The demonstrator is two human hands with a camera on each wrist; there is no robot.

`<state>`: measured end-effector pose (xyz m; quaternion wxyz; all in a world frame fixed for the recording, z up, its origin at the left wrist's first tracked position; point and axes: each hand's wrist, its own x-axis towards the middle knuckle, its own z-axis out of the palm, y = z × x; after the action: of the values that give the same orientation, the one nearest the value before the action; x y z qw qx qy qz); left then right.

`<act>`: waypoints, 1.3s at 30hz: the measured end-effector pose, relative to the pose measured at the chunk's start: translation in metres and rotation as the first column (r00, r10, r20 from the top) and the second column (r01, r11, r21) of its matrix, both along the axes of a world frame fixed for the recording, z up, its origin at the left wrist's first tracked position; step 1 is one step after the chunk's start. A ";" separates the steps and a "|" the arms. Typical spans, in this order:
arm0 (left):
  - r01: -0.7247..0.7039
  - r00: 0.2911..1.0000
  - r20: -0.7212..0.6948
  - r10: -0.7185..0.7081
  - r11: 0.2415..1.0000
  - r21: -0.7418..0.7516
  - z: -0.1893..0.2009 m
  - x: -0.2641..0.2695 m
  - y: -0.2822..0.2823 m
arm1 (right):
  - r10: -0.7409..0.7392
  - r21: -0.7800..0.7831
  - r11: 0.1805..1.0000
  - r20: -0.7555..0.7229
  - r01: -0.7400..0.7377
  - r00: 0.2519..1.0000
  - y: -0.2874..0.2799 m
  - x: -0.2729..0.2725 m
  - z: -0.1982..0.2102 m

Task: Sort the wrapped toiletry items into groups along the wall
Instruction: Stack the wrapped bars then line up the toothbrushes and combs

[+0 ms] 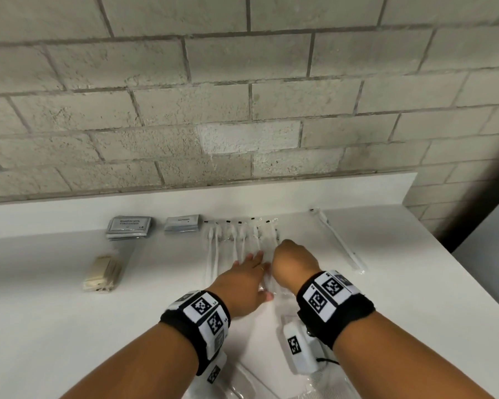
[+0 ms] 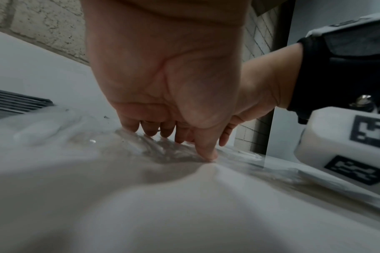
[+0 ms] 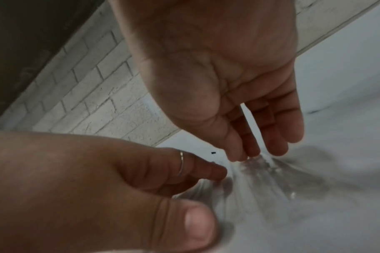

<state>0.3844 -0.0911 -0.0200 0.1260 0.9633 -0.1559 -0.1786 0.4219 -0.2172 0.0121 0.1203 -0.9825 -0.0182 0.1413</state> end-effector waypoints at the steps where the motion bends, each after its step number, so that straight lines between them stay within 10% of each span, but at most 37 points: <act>1: -0.003 1.000 -0.001 0.003 1.000 -0.006 0.001 0.000 0.000 | 0.001 0.012 1.000 0.006 -0.001 1.000 0.002 0.000 -0.002; 9: -0.025 0.999 0.034 0.025 1.000 0.012 0.001 -0.001 -0.004 | 0.077 0.025 0.997 0.055 -0.079 0.995 -0.022 0.012 -0.007; 13: 0.026 0.997 0.073 -0.027 1.000 0.014 0.002 0.000 -0.012 | -0.072 -0.046 0.995 0.219 0.084 0.973 -0.074 0.029 0.004; 17: 0.071 0.997 0.004 -0.072 0.995 0.067 0.001 0.003 -0.020 | -0.212 -0.153 0.964 0.058 0.218 0.976 -0.105 0.038 0.001; 29: 0.060 0.998 -0.039 -0.058 0.997 0.043 0.002 0.004 -0.022 | 0.210 -0.151 0.966 -0.011 -0.209 0.978 -0.038 0.016 -0.013; 39: -0.021 0.999 0.047 0.017 0.996 0.089 0.018 0.003 0.003 | 0.191 -0.009 0.981 0.107 -0.191 0.976 -0.043 0.014 -0.003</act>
<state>0.3871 -0.0879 -0.0018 0.0809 0.9733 -0.1413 -0.1619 0.4358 -0.2602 0.0096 0.1058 -0.9822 -0.1192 0.0993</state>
